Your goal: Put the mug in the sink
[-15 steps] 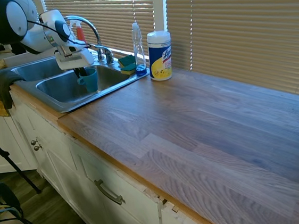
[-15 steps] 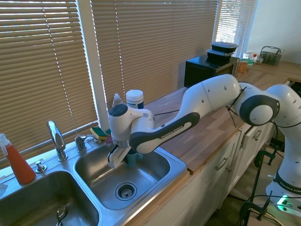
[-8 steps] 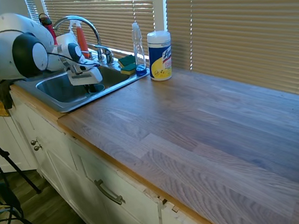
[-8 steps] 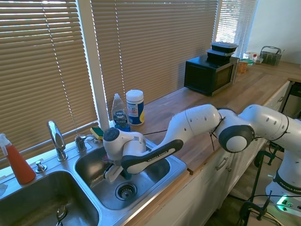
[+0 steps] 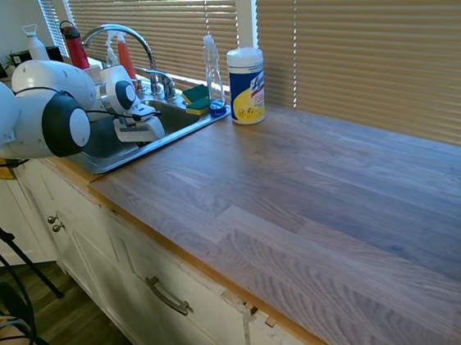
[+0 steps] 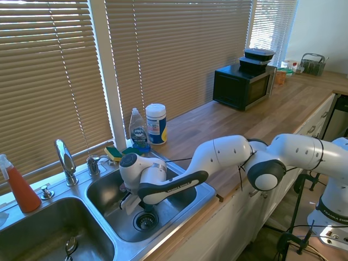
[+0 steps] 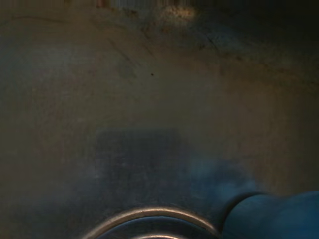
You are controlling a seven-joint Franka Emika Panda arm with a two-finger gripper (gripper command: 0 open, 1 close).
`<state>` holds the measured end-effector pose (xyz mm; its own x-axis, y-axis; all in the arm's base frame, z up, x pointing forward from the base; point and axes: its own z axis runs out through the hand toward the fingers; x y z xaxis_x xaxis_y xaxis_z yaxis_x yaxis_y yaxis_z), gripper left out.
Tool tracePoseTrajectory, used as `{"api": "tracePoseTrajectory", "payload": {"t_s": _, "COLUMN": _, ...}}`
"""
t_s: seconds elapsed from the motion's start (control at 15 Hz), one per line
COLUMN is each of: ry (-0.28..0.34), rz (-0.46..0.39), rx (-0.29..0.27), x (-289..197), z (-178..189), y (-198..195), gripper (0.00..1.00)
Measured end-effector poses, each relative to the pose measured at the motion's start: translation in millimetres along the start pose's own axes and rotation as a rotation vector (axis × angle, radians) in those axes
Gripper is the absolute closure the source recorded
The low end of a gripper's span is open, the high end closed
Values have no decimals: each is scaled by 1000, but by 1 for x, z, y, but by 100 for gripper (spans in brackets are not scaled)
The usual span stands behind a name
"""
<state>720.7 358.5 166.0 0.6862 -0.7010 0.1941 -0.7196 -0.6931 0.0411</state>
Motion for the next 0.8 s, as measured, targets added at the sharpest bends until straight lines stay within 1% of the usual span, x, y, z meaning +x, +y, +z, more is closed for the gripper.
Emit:
{"api": "tracePoseTrajectory", "payload": {"t_s": 0.4, "ry": 18, "rz": -9, "rx": 24, "x": -5, "z": -20, "y": -7, "gripper": 0}}
{"api": "tracePoseTrajectory", "payload": {"t_s": 0.53, "ry": 29, "rz": -11, "rx": 34, "x": -4, "z": -35, "y": -9, "gripper": 0}}
{"api": "tracePoseTrajectory", "payload": {"t_s": 0.8, "ry": 55, "rz": -1, "rx": 29, "x": 5, "z": -72, "y": -8, "gripper": 0}}
